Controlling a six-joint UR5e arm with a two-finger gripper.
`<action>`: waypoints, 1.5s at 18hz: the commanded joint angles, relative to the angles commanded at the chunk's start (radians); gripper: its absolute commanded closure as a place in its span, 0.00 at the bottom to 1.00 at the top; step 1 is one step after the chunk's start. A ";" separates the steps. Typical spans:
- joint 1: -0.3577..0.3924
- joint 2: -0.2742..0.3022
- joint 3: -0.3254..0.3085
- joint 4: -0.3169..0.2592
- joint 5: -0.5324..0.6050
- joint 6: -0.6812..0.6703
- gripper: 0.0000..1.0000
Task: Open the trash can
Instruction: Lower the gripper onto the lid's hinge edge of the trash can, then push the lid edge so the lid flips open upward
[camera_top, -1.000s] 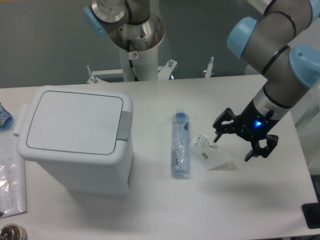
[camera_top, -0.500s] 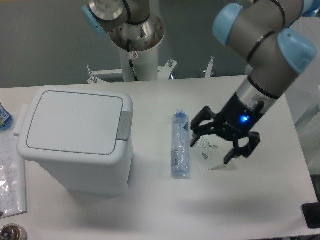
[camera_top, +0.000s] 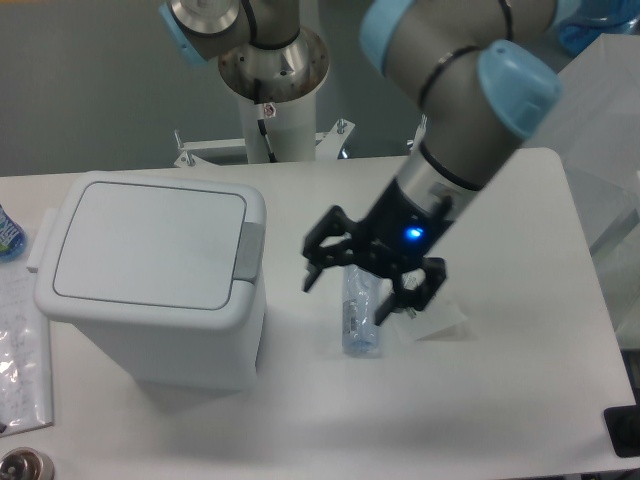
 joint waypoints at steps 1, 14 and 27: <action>-0.002 0.015 -0.026 0.005 0.002 0.000 0.00; -0.015 0.009 -0.062 0.031 0.009 -0.026 0.00; -0.015 0.009 -0.075 0.035 0.011 -0.031 0.00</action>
